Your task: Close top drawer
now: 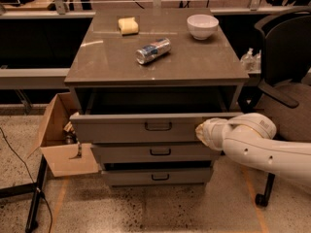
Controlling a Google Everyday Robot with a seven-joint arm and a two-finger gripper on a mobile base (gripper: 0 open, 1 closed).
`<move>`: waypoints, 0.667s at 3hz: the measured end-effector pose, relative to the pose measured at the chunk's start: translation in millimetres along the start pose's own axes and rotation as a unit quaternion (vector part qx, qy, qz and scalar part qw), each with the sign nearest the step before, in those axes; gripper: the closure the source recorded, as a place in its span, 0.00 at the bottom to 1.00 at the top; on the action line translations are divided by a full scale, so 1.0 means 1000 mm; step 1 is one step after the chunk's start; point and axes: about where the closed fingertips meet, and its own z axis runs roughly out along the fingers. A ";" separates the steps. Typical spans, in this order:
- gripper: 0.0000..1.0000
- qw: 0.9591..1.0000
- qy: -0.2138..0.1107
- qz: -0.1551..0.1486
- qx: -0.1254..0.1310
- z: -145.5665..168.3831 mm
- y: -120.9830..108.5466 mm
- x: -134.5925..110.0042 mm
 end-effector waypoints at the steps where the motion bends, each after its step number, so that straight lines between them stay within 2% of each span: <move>1: 1.00 1.000 0.001 -0.009 0.008 0.010 -0.014 0.001; 2: 1.00 1.000 0.005 -0.013 0.015 0.017 -0.023 0.004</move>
Offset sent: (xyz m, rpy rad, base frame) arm 0.0379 0.0208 -0.0099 -0.0236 -0.0665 0.0028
